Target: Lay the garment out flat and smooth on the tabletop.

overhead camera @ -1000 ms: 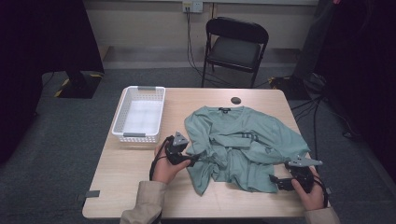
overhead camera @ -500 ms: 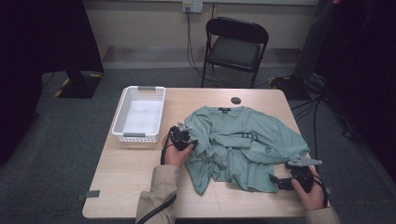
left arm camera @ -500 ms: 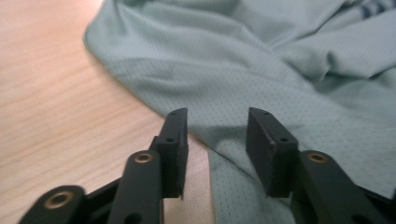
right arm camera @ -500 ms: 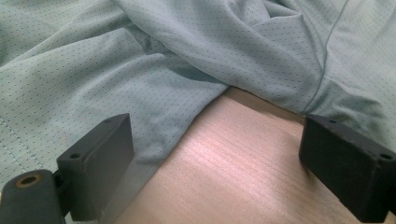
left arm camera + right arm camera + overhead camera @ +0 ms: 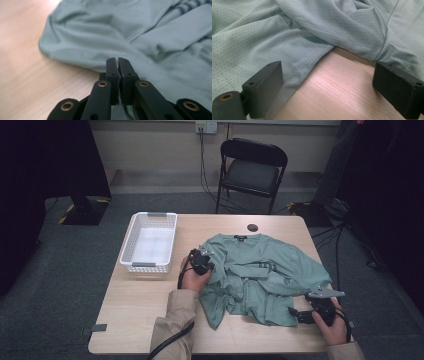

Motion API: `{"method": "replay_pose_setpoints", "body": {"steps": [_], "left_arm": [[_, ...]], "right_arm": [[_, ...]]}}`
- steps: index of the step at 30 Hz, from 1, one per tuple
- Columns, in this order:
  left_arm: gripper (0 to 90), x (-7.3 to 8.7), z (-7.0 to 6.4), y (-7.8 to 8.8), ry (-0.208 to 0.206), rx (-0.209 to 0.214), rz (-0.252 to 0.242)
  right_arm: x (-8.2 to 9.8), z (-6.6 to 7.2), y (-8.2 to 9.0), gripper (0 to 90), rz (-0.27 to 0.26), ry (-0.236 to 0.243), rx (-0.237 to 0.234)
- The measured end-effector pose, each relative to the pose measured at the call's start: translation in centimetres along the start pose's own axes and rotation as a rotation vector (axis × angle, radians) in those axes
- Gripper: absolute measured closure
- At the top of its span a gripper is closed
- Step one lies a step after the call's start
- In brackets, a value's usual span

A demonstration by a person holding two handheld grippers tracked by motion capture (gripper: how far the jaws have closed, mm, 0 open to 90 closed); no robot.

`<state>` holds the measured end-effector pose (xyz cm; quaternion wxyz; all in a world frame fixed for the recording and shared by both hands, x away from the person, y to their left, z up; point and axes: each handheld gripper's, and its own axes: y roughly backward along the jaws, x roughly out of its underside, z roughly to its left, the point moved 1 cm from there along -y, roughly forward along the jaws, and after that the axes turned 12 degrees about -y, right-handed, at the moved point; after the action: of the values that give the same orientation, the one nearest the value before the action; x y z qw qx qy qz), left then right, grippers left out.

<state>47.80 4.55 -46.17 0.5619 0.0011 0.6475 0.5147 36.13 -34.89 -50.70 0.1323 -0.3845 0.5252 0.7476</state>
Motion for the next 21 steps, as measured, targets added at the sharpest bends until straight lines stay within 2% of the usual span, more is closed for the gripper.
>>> {"method": "replay_pose_setpoints", "body": {"steps": [1, 2, 5, 7, 8, 9, 13, 14, 15, 19, 21], "left_arm": [[87.9, -0.9, -0.4, 0.3, -0.021, 0.004, -0.016], [87.9, -0.9, -0.4, 0.3, -0.021, 0.004, -0.016], [87.9, -2.3, -1.3, 0.5, -0.047, 0.022, -0.031], [87.8, -3.1, -2.0, 0.4, -0.082, 0.038, -0.019], [87.8, -3.6, -2.7, 0.1, -0.093, 0.062, -0.021], [87.7, -3.6, -2.7, 0.1, -0.093, 0.062, -0.021], [86.7, -4.0, -4.1, -0.4, -0.113, 0.114, -0.039], [77.9, -4.1, -4.5, -0.3, -0.111, 0.126, -0.061], [70.5, -4.1, -4.5, -0.3, -0.111, 0.126, -0.061], [64.0, -4.0, -4.0, 0.5, -0.076, 0.089, -0.095], [63.0, -3.4, -3.5, 1.0, -0.069, 0.066, -0.087]], "right_arm": [[0.0, 0.0, 0.0, 8.5, 0.0, 0.0, 0.0], [0.0, 0.0, 0.0, 8.5, 0.0, 0.0, 0.0], [0.0, 0.0, 0.0, 8.5, 0.0, 0.001, 0.0], [0.0, 0.0, 0.0, 8.5, 0.001, 0.0, 0.0], [0.0, 0.0, 0.0, 8.5, 0.0, 0.0, 0.0], [0.0, 0.0, 0.0, 8.5, 0.0, 0.0, 0.0], [0.0, 0.0, 0.0, 8.5, 0.001, 0.001, 0.0], [0.0, 0.0, 0.0, 8.5, 0.001, 0.001, 0.0], [0.0, 0.0, 0.0, 8.5, 0.001, 0.001, 0.0], [0.0, 0.0, 0.0, 8.5, 0.001, 0.001, 0.0], [0.0, 0.0, 0.0, 8.5, 0.001, 0.001, 0.0]]}}
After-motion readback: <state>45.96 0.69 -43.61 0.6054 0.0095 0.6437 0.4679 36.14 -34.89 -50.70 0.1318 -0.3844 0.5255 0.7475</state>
